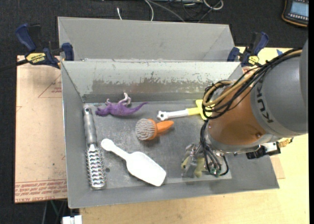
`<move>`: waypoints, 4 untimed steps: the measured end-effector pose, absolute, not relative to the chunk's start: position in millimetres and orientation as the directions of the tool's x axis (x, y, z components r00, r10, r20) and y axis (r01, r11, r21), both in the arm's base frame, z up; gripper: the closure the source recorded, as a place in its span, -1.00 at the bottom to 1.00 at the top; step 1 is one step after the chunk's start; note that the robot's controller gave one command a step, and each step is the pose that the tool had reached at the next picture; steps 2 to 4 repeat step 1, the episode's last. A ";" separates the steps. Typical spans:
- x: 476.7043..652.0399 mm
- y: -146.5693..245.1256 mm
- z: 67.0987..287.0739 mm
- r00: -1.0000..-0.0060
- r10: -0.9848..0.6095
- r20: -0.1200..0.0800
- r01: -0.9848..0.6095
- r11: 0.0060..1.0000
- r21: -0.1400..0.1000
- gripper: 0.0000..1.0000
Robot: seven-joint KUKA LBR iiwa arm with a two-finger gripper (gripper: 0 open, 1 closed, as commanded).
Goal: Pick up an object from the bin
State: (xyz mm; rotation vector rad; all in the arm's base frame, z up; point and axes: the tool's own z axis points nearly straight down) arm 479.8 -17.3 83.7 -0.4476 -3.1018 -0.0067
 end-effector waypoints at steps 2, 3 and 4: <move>479.4 -17.2 113.4 -0.960 0.281 0.009 0.281 0.960 0.003 1.00; 479.4 -17.2 113.4 -0.960 0.281 0.009 0.281 0.960 0.003 1.00; 479.4 -17.2 113.4 -0.960 0.281 0.009 0.281 0.960 0.003 1.00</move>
Offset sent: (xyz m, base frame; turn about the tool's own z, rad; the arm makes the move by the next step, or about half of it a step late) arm -0.0006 0.0001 0.0254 -0.0008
